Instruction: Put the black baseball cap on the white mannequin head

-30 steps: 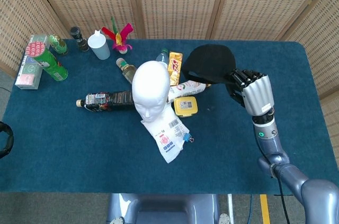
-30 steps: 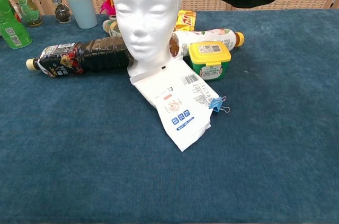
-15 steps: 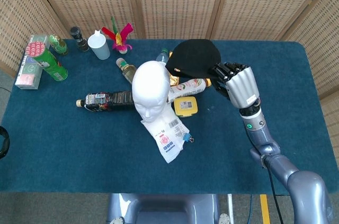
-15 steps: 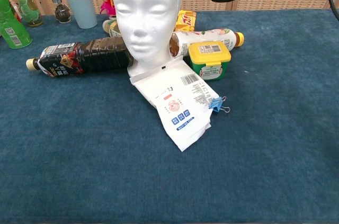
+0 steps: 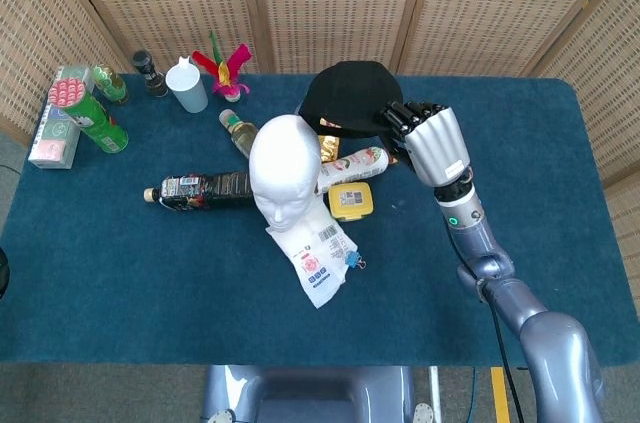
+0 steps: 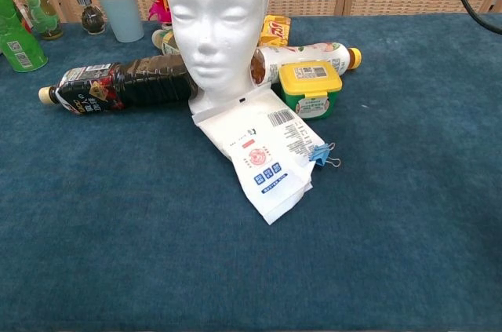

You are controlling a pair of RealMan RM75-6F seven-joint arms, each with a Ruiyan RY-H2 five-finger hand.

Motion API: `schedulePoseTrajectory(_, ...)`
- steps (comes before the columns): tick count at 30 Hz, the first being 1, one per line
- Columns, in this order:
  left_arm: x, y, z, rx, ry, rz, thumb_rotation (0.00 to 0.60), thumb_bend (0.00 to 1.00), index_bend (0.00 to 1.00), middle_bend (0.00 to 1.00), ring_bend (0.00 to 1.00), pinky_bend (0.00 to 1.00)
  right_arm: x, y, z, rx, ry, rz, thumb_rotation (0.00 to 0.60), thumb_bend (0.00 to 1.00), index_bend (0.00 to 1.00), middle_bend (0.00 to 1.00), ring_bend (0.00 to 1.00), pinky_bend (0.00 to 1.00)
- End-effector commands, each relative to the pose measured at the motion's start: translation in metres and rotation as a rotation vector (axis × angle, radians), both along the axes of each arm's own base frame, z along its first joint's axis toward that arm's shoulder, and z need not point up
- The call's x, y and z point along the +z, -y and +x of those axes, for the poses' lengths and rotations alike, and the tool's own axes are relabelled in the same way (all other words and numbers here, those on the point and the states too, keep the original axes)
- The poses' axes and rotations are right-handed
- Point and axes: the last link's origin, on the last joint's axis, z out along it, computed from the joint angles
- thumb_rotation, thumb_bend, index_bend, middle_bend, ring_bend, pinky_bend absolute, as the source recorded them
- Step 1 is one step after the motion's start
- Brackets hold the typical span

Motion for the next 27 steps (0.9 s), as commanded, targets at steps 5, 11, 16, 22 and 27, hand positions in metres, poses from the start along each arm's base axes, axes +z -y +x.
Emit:
schedulePoseTrajectory(5,-0.002,0.000,-0.002,0.005,0.002,-0.005,0.600,0.30,0.63,0.49,0.37,0.39,-0.004,0.009,0.011,-0.016,0.007,-0.009,0.600,0.52,0.61,0.61,0.74,0.88)
schedulePoseTrajectory(11,-0.002,0.002,-0.006,0.025,0.003,-0.008,0.600,0.30,0.63,0.49,0.37,0.39,-0.009,0.012,0.019,-0.022,-0.003,-0.014,0.600,0.51,0.61,0.61,0.74,0.88)
schedulePoseTrajectory(16,-0.003,0.002,-0.008,0.030,0.005,-0.012,0.600,0.30,0.63,0.49,0.37,0.39,-0.016,0.014,0.026,-0.025,-0.026,-0.010,0.600,0.51,0.61,0.61,0.74,0.88)
schedulePoseTrajectory(22,-0.003,0.003,-0.010,0.038,0.003,-0.013,0.600,0.30,0.63,0.49,0.37,0.39,-0.024,0.017,0.031,-0.031,-0.049,0.001,0.600,0.50,0.61,0.61,0.73,0.87)
schedulePoseTrajectory(27,-0.002,0.003,-0.012,0.043,0.003,-0.013,0.600,0.30,0.63,0.49,0.37,0.39,-0.033,0.016,0.038,-0.013,-0.092,0.009,0.600,0.50,0.61,0.61,0.73,0.87)
